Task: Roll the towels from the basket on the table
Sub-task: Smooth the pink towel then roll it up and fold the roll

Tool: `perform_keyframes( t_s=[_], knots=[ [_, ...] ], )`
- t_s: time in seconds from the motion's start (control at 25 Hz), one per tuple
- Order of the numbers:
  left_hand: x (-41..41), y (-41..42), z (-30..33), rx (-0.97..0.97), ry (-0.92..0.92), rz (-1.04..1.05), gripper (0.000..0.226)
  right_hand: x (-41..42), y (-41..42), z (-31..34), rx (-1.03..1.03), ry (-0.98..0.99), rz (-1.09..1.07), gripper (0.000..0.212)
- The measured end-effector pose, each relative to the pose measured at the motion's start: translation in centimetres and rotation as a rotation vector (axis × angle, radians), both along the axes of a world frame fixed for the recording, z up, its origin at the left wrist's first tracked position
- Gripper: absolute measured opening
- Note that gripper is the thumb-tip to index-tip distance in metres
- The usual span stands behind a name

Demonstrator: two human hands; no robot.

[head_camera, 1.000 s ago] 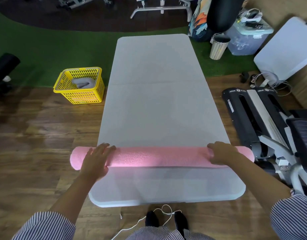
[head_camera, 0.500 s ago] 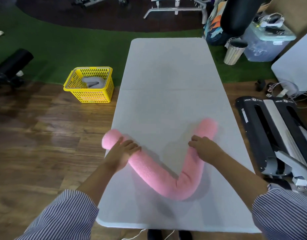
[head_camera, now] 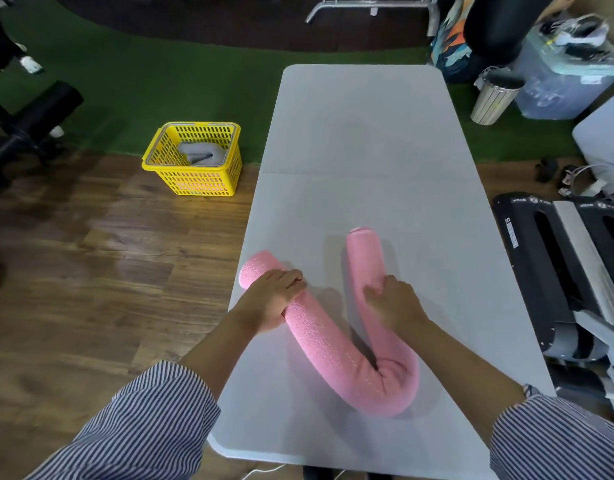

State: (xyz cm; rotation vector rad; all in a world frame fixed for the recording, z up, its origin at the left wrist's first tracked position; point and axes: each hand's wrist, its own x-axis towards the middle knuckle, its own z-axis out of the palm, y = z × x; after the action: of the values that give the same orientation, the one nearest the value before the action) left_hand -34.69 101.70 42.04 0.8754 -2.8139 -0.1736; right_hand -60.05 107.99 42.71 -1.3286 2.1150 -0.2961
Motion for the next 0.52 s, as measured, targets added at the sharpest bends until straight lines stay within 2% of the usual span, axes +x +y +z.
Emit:
perform_keyframes(
  t_s=[0.16, 0.28, 0.32, 0.36, 0.44, 0.52],
  knots=[
    [0.1, 0.0, -0.7, -0.061, 0.067, -0.078, 0.048, 0.4, -0.8, 0.8, -0.002, -0.101, 0.044, 0.033],
    [-0.3, 0.1, -0.4, -0.096, 0.073, -0.132, 0.042, 2.8, -1.4, 1.3, -0.022, -0.145, 0.305, 0.017],
    [-0.4, 0.0, -0.2, -0.126, 0.017, -0.117, 0.050, 3.7, -1.3, 1.2, -0.004, -0.150, 0.389, 0.014],
    [-0.4, -0.1, 0.3, -0.137, -0.082, -0.075, 0.069, 4.4, -1.3, 1.3, 0.012, -0.179, 0.441, 0.015],
    [-0.3, -0.2, 1.0, -0.103, -0.274, 0.035, 0.112, 4.7, -1.2, 2.1, 0.074, -0.263, 0.463, 0.036],
    [-0.3, -0.4, 1.3, -0.043, -0.446, 0.087, 0.133, 4.4, -1.2, 2.1, 0.115, -0.271, 0.478, 0.055]
  ],
)
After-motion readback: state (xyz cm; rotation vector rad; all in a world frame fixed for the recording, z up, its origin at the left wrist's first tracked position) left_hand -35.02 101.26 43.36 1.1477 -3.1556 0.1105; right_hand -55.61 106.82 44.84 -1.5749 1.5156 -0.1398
